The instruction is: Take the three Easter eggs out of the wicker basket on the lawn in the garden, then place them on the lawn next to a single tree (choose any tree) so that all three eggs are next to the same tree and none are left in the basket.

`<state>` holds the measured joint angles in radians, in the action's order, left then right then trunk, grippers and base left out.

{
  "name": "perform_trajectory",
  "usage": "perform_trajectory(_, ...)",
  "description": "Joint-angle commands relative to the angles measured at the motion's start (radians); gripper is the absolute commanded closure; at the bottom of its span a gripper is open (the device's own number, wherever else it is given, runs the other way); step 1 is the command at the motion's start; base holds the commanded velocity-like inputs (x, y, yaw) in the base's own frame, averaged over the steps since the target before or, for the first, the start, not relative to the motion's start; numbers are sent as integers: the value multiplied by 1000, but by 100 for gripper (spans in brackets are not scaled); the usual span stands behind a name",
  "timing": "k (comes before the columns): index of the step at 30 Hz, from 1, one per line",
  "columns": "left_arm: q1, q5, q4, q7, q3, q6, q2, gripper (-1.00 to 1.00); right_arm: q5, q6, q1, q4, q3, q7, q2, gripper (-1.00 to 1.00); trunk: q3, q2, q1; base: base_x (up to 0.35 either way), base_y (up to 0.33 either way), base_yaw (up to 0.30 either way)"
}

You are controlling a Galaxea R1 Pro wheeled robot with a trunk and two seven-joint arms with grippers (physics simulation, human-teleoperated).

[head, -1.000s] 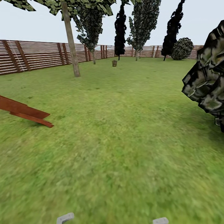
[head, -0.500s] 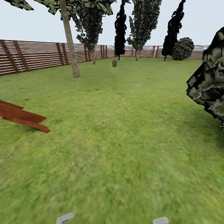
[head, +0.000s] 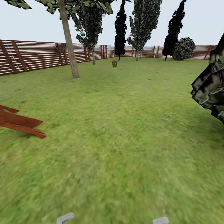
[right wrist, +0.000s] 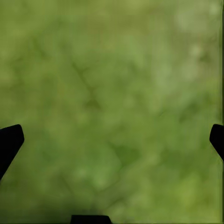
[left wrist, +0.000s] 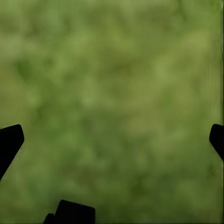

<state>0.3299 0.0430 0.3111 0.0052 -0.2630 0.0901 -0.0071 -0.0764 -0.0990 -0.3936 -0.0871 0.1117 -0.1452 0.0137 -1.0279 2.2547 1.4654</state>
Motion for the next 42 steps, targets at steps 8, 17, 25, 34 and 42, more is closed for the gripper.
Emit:
perform_trajectory(8,0,5,2,1,-2,7,-1,-100,-8,-1,0,1,5,-7,0,-100,-1,0,0,328,0,0)
perform_trajectory(17,0,5,3,1,-2,7,-1,-100,-8,-1,1,1,6,-7,2,-100,-1,0,0,328,0,0)
perform_trajectory(25,0,5,7,-4,-1,6,5,-100,-8,-1,0,1,6,-7,2,-100,-1,0,0,221,0,0)
perform_trajectory(34,0,0,6,-7,-1,8,10,-100,-8,-1,1,1,6,-7,3,-100,21,-49,-26,10,0,0)
perform_trajectory(42,0,1,5,-7,-2,8,10,-100,-9,-1,0,1,6,-7,3,-100,46,-105,-57,0,0,0)
